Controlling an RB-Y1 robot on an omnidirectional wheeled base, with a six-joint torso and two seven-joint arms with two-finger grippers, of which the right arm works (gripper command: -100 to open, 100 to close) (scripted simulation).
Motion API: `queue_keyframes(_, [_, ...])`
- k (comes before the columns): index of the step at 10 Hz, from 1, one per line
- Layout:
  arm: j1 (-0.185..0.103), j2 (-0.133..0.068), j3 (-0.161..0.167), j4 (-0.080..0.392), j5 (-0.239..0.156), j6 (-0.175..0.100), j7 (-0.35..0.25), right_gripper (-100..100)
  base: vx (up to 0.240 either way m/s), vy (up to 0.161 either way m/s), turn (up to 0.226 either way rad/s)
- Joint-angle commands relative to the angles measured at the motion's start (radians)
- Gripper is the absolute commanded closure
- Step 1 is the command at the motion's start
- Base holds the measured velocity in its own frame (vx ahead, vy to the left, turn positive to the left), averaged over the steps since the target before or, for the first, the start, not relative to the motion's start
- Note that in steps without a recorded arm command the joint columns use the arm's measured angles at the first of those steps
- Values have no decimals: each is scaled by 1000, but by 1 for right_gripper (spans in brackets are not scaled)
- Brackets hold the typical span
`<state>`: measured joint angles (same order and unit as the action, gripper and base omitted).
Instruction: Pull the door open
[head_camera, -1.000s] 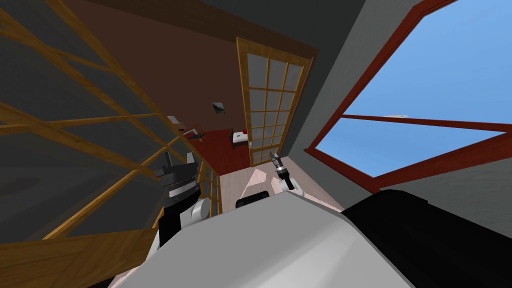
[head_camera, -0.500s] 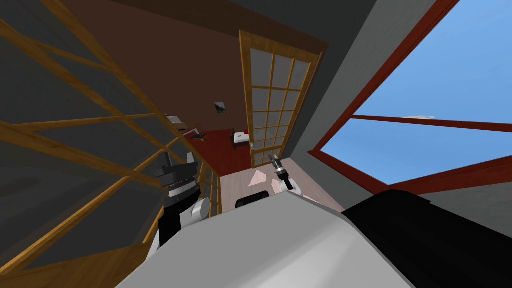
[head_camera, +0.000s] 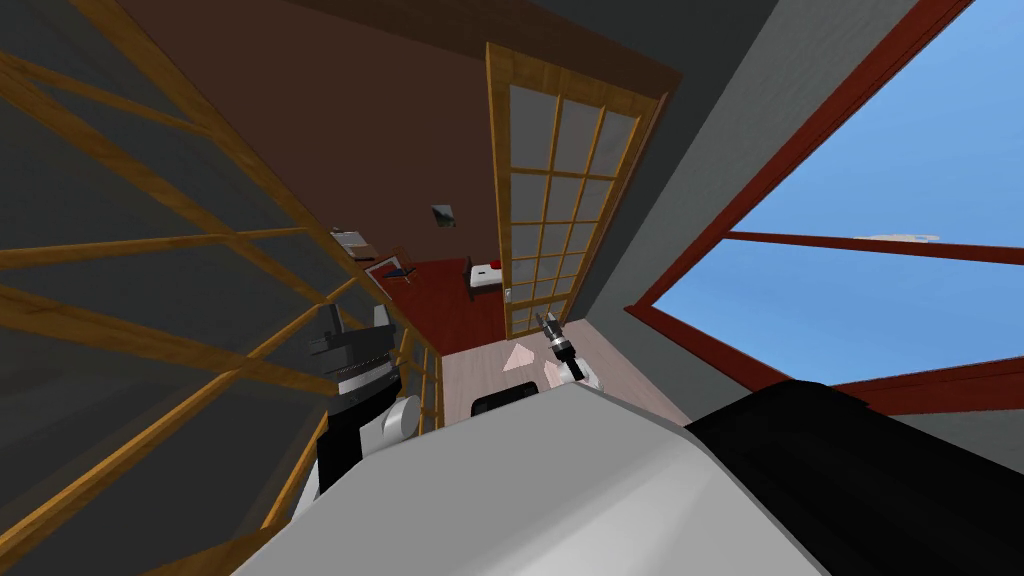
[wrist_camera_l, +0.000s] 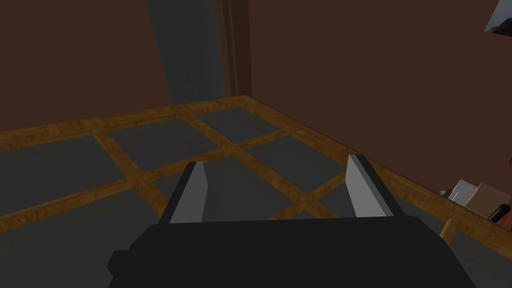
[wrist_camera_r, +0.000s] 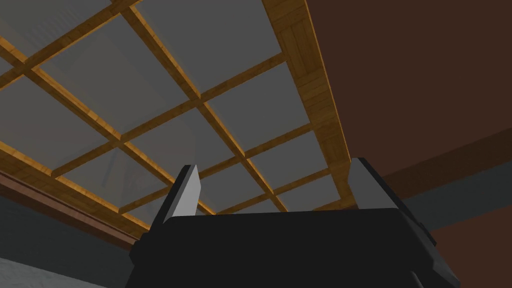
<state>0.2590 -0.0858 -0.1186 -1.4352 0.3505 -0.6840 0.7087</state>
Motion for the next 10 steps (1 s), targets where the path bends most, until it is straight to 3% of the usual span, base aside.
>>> queue_keyframes(1, [-4,4,-6,28,16,-11,31,-100,99,6,26])
queue_keyframes(10, [-60,29,-42,207,98,-68,187,-100,107,23,7])
